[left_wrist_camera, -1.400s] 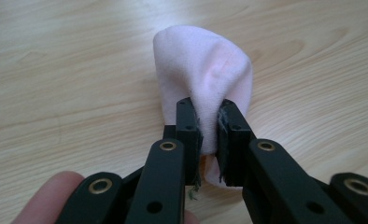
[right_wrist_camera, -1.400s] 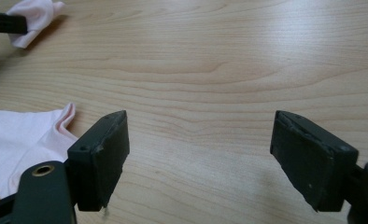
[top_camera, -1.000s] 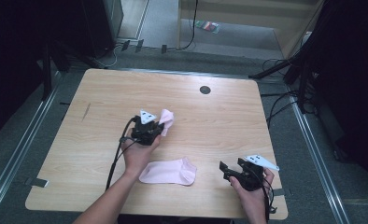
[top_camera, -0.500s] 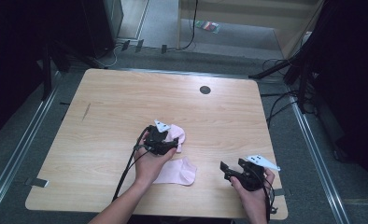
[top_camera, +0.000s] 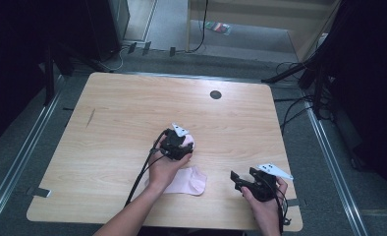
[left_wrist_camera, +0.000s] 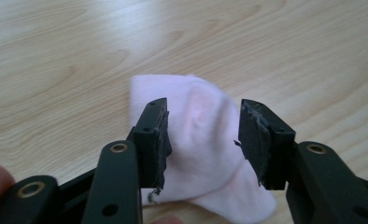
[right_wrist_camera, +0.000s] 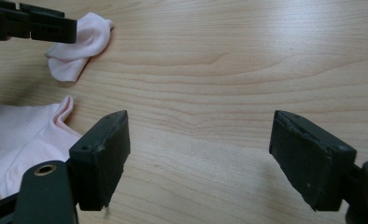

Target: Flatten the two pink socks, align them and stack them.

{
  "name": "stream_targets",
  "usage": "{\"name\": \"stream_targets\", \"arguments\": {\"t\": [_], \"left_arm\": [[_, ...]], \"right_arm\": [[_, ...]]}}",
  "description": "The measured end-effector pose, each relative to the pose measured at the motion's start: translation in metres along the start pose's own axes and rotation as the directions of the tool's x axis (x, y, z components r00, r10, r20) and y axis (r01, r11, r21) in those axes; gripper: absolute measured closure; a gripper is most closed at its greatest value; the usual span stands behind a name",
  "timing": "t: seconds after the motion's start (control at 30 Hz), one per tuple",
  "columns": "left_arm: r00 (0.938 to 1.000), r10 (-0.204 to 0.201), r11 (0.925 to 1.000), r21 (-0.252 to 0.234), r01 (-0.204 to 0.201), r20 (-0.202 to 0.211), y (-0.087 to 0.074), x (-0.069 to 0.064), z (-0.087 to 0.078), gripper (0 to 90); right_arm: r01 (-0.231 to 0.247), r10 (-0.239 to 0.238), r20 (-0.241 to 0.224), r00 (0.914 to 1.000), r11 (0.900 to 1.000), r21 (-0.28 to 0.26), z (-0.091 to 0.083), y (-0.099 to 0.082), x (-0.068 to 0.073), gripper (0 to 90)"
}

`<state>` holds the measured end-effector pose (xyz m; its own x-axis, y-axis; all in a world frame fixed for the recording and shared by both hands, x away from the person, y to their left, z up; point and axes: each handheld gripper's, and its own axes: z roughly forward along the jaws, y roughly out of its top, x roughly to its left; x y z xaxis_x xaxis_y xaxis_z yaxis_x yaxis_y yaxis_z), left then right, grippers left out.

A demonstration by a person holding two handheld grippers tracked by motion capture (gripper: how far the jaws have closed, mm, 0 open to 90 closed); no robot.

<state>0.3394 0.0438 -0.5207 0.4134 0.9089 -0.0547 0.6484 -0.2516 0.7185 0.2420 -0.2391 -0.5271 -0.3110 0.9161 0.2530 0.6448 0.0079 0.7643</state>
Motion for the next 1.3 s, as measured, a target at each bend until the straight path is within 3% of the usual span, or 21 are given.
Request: {"name": "stream_targets", "arguments": {"t": [0.1, 0.17, 0.27, 0.37, 0.43, 0.53, 0.6, 0.7, 0.8, 0.87, 0.93, 0.97, 1.0, 1.03, 1.1, 1.13, 1.17, 1.2, 1.23, 1.27, 1.3], "left_arm": [[0.9998, 0.02, 0.9996, 0.022, -0.02, 0.003, 0.002, 0.002, 0.004, 59.6], [0.9994, 0.031, 0.9987, 0.04, -0.032, 0.014, 0.002, 0.003, 0.007, 68.3], [0.9972, 0.015, 0.9991, 0.038, -0.018, 0.073, 0.003, 0.007, 0.006, 85.8], [0.9949, -0.011, 0.9996, 0.026, 0.008, 0.101, 0.004, 0.01, 0.003, 88.7], [0.991, -0.042, 0.9991, 0.016, 0.04, 0.127, 0.004, 0.012, 0.002, 89.0], [0.9835, -0.086, 0.9962, 0.007, 0.086, 0.159, 0.006, 0.015, 0.0, 89.2], [0.9752, -0.125, 0.992, 0.003, 0.127, 0.182, 0.007, 0.018, -0.001, 89.2], [0.9584, -0.187, 0.9811, -0.007, 0.193, 0.216, 0.008, 0.025, -0.003, 89.2], [0.9435, -0.226, 0.9722, -0.005, 0.234, 0.242, 0.008, 0.033, -0.005, 89.2], [0.9344, -0.251, 0.9655, -0.005, 0.26, 0.253, 0.007, 0.038, -0.005, 89.1], [0.9088, -0.302, 0.9496, 0.008, 0.313, 0.288, 0.005, 0.046, -0.005, 89.2], [0.894, -0.327, 0.941, 0.016, 0.338, 0.307, 0.004, 0.051, -0.004, 89.2], [0.8736, -0.357, 0.9289, 0.027, 0.369, 0.331, 0.002, 0.056, -0.004, 89.2], [0.8687, -0.366, 0.9249, 0.027, 0.379, 0.334, 0.002, 0.058, -0.004, 89.2], [0.8576, -0.386, 0.9159, 0.03, 0.4, 0.34, -0.001, 0.067, -0.005, 89.2], [0.8546, -0.39, 0.9141, 0.03, 0.404, 0.343, -0.002, 0.069, -0.005, 89.2], [0.8556, -0.388, 0.9145, 0.029, 0.404, 0.342, -0.003, 0.072, -0.006, 89.2], [0.8531, -0.394, 0.9118, 0.029, 0.41, 0.342, -0.004, 0.074, -0.006, 89.2], [0.856, -0.389, 0.914, 0.027, 0.405, 0.34, -0.005, 0.076, -0.007, 89.2], [0.8565, -0.395, 0.9111, 0.023, 0.411, 0.332, -0.008, 0.081, -0.009, 89.2], [0.8562, -0.399, 0.9095, 0.022, 0.415, 0.329, -0.008, 0.083, -0.01, 89.2]], "right_arm": [[-0.012, 0.012, -0.005, 0.9999, 0.9999, 0.0, 0.0, 0.0, -0.002, 22.9], [-0.02, 0.02, -0.037, 0.9991, 0.9998, -0.007, -0.001, 0.002, -0.002, 30.8], [-0.036, 0.034, -0.08, 0.9962, 0.9988, -0.033, -0.005, 0.005, 0.004, 38.3], [0.033, -0.038, -0.101, 0.9941, 0.9978, -0.058, -0.004, 0.013, 0.018, 52.3], [0.066, -0.073, -0.14, 0.9874, 0.9963, -0.055, -0.001, 0.025, 0.029, 61.1], [0.11, -0.118, -0.195, 0.9737, 0.9926, -0.051, 0.01, 0.038, 0.048, 66.5], [0.156, -0.157, -0.228, 0.961, 0.9875, -0.021, 0.022, 0.041, 0.063, 67.3], [0.252, -0.234, -0.256, 0.9378, 0.9669, 0.039, 0.047, 0.042, 0.09, 67.3], [0.294, -0.27, -0.24, 0.9325, 0.9531, 0.071, 0.071, 0.042, 0.108, 65.8], [0.308, -0.282, -0.212, 0.9355, 0.9467, 0.096, 0.087, 0.043, 0.116, 63.3], [0.317, -0.293, -0.189, 0.9372, 0.9419, 0.111, 0.1, 0.045, 0.123, 60.1], [0.341, -0.32, -0.169, 0.9321, 0.9328, 0.116, 0.106, 0.045, 0.127, 59.0], [0.369, -0.349, -0.156, 0.9242, 0.921, 0.126, 0.111, 0.045, 0.131, 58.2], [0.395, -0.375, -0.148, 0.9149, 0.9091, 0.133, 0.116, 0.045, 0.134, 58.7], [0.409, -0.392, -0.124, 0.9115, 0.8978, 0.164, 0.122, 0.045, 0.136, 62.4], [0.4, -0.389, -0.096, 0.9162, 0.8968, 0.188, 0.127, 0.045, 0.136, 68.3], [0.401, -0.39, -0.093, 0.9162, 0.897, 0.187, 0.128, 0.046, 0.135, 74.3], [0.397, -0.387, -0.089, 0.9177, 0.8987, 0.186, 0.129, 0.046, 0.134, 80.0], [0.387, -0.377, -0.091, 0.9218, 0.9033, 0.184, 0.128, 0.048, 0.132, 84.5], [0.372, -0.359, -0.101, 0.928, 0.9106, 0.181, 0.128, 0.049, 0.13, 87.4], [0.327, -0.308, -0.127, 0.9429, 0.929, 0.174, 0.125, 0.052, 0.125, 88.7]]}}
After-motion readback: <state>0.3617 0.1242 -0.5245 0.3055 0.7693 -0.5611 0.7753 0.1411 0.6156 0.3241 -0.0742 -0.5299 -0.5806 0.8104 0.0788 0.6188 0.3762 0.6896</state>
